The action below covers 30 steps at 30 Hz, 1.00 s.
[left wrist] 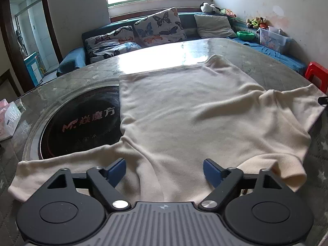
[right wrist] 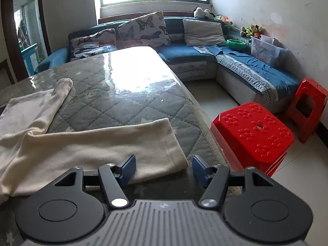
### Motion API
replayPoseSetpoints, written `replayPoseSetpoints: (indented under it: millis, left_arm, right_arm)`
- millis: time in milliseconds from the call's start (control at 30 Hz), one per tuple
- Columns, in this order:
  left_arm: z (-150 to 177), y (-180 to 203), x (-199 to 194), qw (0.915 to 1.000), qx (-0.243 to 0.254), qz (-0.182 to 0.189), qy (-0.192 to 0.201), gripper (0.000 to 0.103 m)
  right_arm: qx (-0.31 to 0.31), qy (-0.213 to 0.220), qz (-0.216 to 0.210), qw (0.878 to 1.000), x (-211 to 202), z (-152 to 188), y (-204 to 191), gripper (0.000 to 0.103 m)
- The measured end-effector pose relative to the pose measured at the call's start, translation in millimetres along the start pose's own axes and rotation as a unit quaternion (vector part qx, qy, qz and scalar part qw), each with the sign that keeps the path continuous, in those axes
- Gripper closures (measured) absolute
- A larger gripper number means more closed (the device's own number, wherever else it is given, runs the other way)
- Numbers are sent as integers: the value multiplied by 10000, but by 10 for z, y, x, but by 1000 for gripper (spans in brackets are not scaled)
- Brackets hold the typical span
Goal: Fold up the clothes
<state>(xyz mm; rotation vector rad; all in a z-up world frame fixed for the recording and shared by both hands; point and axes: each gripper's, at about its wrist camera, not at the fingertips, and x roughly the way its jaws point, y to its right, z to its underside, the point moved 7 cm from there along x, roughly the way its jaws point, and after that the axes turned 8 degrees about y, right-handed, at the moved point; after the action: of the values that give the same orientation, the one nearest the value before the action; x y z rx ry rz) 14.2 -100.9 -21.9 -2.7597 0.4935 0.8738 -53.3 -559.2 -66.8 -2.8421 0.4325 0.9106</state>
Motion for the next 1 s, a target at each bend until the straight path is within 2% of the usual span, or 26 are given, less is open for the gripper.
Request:
replayPoseSetpoints:
  millis: [133,300,400,667,767,933,1000]
  left_arm:
    - [-134,51,-91,9997,-5,85,245,8]
    - [-169,201,-73,9994,88,207,262,8]
    - [-144,283,-25,9994,120,264,212,8]
    - [-48,422,12,9985,260,459,126,8]
    - [-14,429,24,9984,277,490,76,8]
    - [54,437,26,9982,307,523,-8,8]
    - [70,435,22,9981,291,538,-10,8]
  right_arm:
    - [47,34,-17,10000,16,-29,-57,57]
    - [88,66,-69,9999,14,-45,-103,87]
    - [40,128,-3,9999,-33,-63,-92,91]
    - [-142,304,332,9989,-218,-118,26,93]
    - [-122,233,425,9987,-225,-90,104,93]
    - [121,193,410,9989,-183,-34,153,84]
    - [228,172,347,9990,-155,-16,166,75]
